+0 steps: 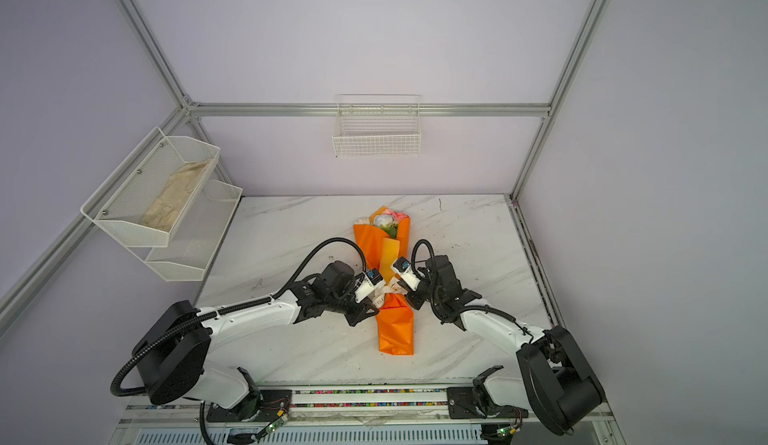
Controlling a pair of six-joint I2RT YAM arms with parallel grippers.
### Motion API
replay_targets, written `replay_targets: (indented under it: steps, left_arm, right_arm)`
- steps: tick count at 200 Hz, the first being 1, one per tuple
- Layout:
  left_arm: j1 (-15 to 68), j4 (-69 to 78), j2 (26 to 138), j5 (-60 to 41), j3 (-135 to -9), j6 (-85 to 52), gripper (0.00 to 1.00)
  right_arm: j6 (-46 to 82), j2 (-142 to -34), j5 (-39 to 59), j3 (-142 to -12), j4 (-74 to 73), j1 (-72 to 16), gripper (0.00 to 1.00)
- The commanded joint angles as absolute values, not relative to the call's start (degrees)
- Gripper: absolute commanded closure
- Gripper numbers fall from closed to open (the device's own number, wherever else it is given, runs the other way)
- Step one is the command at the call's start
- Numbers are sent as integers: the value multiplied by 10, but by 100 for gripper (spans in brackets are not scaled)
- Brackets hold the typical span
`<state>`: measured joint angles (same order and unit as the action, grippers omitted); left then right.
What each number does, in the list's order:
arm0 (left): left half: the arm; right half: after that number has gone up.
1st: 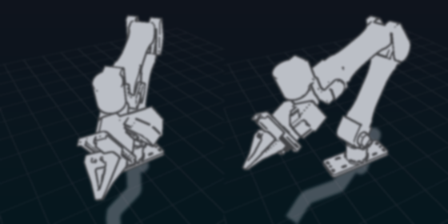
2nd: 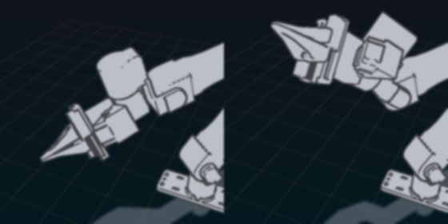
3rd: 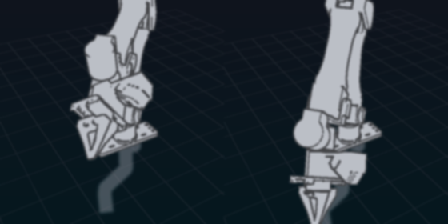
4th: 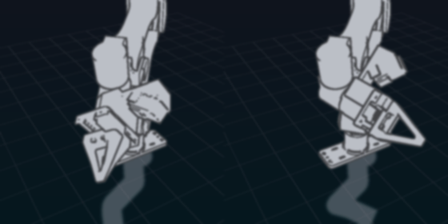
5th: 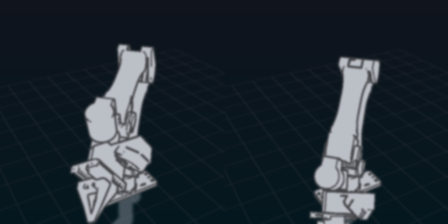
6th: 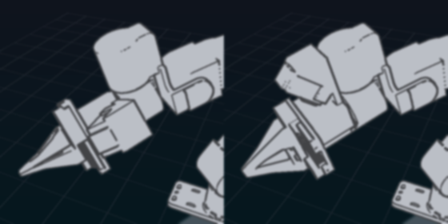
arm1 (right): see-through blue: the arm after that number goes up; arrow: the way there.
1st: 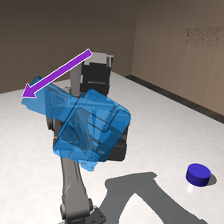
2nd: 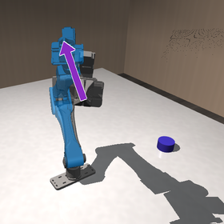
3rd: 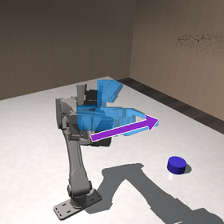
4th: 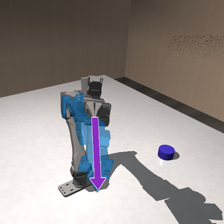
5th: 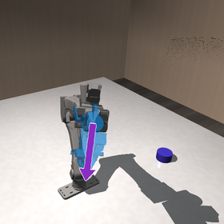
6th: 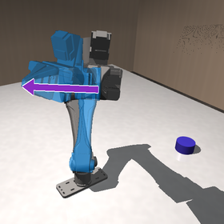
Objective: Tie the bouquet of fake flowers
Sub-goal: 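Lower the bouquet and pull the bow loops apart with both grippers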
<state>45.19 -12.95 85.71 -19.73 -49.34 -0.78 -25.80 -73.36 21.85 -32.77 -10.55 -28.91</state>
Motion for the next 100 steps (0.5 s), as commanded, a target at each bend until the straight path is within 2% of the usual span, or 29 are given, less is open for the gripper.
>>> replay_targets:
  steps: [1,56,69,82,100]
  left_arm:
    - [453,-111,837,-213,-539,-10,69]
    - [446,-90,840,-229,-538,-15,64]
    - [445,-85,841,-234,-538,-15,67]
    - [444,-80,842,-239,-537,-17,80]
    - [443,-72,841,-236,-533,-22,84]
  right_arm:
    - [-250,-739,223,-345,-98,-287,97]
    - [-249,-742,222,-343,-102,-287,97]
    - [-250,-742,222,-343,-102,-287,97]
    - [-250,-743,222,-343,-102,-287,97]
    - [-250,-742,222,-344,-102,-287,97]
